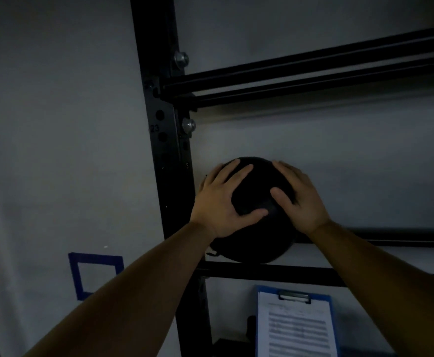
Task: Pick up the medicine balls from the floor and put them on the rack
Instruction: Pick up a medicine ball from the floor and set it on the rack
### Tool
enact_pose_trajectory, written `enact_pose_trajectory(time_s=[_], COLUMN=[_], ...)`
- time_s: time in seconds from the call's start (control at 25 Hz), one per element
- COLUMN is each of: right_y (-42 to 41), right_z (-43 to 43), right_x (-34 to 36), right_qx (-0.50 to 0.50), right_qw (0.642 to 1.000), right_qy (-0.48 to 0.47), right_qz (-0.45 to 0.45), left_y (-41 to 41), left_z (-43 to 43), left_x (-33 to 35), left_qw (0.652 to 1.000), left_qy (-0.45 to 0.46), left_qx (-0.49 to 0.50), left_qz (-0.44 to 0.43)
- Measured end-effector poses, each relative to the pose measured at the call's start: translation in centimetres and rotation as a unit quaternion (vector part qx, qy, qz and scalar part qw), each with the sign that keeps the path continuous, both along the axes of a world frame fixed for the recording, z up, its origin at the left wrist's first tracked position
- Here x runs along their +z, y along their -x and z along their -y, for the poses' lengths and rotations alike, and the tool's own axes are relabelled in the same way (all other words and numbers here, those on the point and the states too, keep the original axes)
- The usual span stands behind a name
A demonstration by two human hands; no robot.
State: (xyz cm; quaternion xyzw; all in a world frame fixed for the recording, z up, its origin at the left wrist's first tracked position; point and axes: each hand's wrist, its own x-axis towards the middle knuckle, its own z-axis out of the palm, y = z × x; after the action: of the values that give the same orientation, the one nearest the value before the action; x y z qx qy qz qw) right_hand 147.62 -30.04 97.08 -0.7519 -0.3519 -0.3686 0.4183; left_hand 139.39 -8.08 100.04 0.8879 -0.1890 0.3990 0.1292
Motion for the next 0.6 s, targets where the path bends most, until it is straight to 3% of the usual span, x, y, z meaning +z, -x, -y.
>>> enact_pose_trajectory(time_s=[0.28,0.44,0.6], right_y=[4.1,10.6,18.9], right_z=[0.9,-0.6,-3.0], right_x=[1.8,0.3,-2.1], right_qx=[-0.076,-0.168,-0.221], right_qw=[0.98,0.953,0.913], right_qy=[0.133,0.149,0.25], right_qz=[-0.13,-0.205,-0.235], left_y=[2.7,8.7,16.9], left_z=[0.3,-1.9,-6.4], left_x=[1.0,-1.1,-4.2], left_qw=[0.993,0.981,0.975], left_qy=[0.008,0.082,-0.003], left_qx=[0.011,0.033,0.091], left_qz=[-0.114,-0.171,-0.205])
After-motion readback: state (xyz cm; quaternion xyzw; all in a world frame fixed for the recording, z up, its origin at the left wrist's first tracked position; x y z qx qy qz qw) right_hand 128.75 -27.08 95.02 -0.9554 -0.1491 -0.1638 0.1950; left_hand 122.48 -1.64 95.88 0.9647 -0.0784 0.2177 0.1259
